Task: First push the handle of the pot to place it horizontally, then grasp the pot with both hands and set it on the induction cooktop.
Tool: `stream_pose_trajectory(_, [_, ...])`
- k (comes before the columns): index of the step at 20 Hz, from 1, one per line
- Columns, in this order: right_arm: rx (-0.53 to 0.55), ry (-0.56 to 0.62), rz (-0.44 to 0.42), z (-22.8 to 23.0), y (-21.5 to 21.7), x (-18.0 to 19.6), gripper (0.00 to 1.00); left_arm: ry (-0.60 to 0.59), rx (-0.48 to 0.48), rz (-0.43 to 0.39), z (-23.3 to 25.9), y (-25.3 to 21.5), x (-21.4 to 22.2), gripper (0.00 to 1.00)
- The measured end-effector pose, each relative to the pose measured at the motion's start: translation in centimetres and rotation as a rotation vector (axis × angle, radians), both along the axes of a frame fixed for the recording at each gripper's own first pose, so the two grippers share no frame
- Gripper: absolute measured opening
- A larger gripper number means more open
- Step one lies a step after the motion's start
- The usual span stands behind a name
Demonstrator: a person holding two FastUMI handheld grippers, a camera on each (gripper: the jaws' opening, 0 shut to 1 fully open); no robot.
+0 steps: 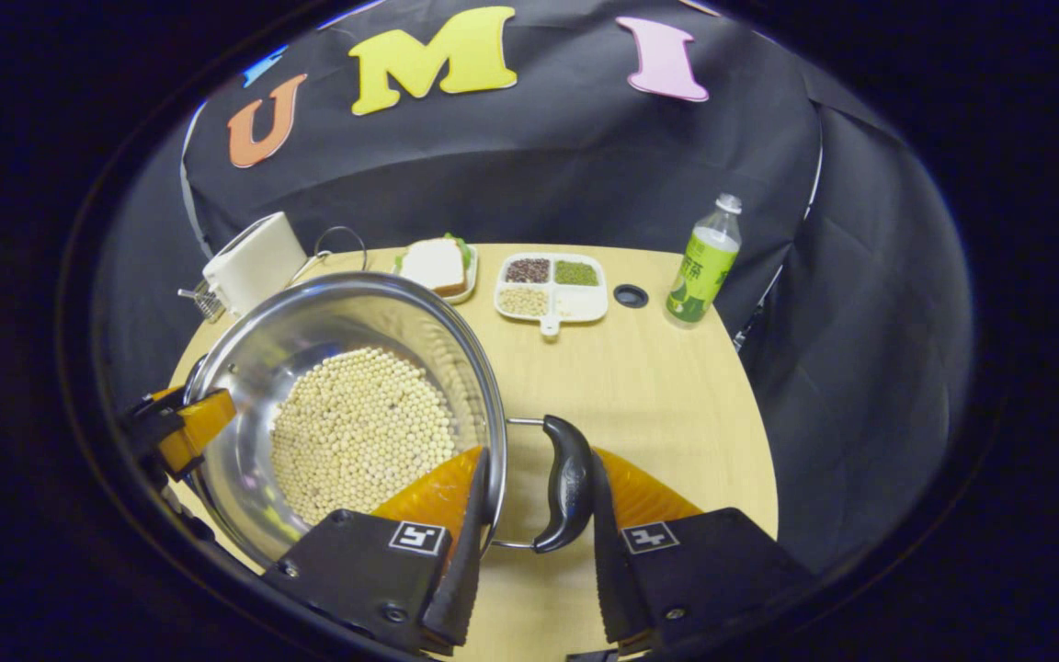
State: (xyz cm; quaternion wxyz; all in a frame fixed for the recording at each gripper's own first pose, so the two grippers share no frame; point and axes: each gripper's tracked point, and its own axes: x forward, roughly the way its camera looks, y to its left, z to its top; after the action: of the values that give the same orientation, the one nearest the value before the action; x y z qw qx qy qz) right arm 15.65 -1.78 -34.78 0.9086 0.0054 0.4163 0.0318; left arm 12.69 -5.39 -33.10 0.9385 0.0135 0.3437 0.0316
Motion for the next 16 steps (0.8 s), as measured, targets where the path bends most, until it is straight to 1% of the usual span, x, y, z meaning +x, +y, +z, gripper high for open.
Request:
stream_pose_trajectory(1, [0.002, -0.003, 0.004, 0.4, 0.9, 0.0, 0.56, -0.004, -0.001, 0.006, 0.2, 0.9, -0.1, 0.59])
stream_pose_trajectory(4, [0.007, -0.012, 0.015, 1.2, 3.6, -0.1, 0.53, -0.011, 0.001, 0.020, 1.1, 3.4, -0.4, 0.60])
stream_pose_trajectory(7, [0.017, -0.014, 0.021, 1.6, 6.6, -0.4, 0.53, -0.015, 0.007, 0.032, 1.6, 6.3, -0.9, 0.60])
stream_pose_trajectory(8, [0.020, -0.016, 0.022, 1.7, 7.5, -0.4, 0.55, -0.011, 0.006, 0.035, 1.6, 7.4, -0.9, 0.60])
stream_pose_trajectory(9, [0.022, -0.016, 0.024, 1.7, 8.5, -0.5, 0.53, -0.008, 0.006, 0.037, 1.6, 8.1, -0.9, 0.60])
stream_pose_trajectory(16, [0.038, 0.004, 0.010, 1.3, 14.7, -1.0, 0.53, 0.000, 0.013, 0.032, 1.2, 14.1, -0.9, 0.60])
